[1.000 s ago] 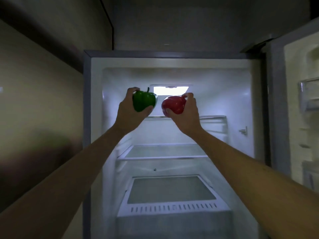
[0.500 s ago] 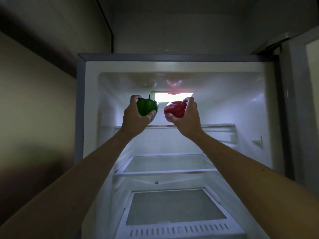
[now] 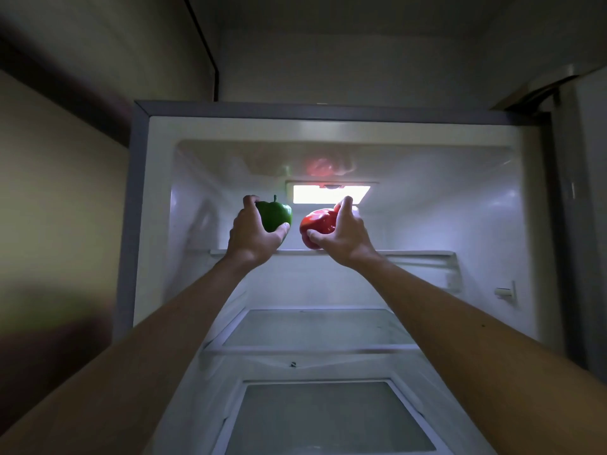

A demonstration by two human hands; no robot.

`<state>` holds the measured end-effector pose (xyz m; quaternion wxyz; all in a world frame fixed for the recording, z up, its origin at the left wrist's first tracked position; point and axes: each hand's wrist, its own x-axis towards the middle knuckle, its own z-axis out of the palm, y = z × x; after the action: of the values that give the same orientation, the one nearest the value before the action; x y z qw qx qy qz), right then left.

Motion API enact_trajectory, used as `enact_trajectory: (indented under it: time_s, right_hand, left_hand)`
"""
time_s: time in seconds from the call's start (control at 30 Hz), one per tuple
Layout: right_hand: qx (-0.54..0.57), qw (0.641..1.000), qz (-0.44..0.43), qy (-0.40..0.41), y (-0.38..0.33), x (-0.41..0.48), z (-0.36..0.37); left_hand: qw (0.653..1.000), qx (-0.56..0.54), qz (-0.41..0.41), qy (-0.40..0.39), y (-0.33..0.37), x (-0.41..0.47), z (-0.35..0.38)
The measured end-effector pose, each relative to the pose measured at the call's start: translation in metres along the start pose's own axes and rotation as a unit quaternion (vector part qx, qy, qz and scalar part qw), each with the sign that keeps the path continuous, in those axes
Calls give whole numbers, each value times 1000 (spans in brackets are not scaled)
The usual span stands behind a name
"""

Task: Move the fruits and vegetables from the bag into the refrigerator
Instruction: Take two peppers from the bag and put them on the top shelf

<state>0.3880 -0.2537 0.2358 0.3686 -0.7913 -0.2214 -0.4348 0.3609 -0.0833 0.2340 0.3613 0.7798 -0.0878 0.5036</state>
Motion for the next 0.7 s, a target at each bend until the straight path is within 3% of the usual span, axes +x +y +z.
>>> enact_trajectory:
  time_s: [0.3,0.7]
  right_hand:
    - [-70,996,60,-21,0,15,6]
    - [-88,991,87,-46,6,22,12]
  left_hand:
    - [995,60,-65,-48,-8,23,4]
    - [991,84,-72,-79,-14,33,7]
